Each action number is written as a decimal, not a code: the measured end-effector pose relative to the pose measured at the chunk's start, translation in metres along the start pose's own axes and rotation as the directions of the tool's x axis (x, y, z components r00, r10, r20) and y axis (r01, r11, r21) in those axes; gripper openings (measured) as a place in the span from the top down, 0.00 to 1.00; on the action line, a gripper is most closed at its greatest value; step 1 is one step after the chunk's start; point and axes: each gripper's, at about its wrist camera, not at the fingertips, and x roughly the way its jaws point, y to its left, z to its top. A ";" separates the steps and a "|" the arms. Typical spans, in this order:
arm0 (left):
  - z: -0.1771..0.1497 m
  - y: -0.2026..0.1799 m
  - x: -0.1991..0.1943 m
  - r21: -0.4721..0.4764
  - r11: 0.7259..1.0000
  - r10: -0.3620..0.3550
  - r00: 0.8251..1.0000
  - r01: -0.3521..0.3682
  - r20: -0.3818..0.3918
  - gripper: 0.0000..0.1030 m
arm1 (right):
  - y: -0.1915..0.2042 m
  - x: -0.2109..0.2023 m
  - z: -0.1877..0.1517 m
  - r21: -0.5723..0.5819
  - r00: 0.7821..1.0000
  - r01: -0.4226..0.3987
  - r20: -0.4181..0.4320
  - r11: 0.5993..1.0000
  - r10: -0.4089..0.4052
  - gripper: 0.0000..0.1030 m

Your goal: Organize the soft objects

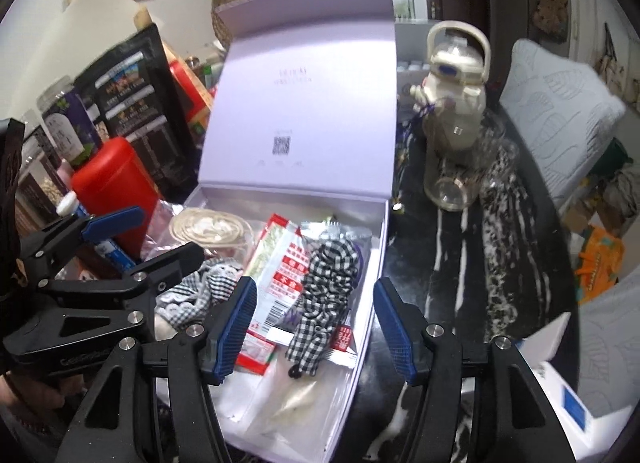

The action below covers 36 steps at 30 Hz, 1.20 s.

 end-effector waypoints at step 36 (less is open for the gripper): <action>-0.076 -0.004 -0.250 -0.006 0.997 0.068 0.922 -0.071 0.381 0.23 | 0.108 -0.241 -0.090 -0.083 0.894 0.173 0.432 0.981 -0.121 0.26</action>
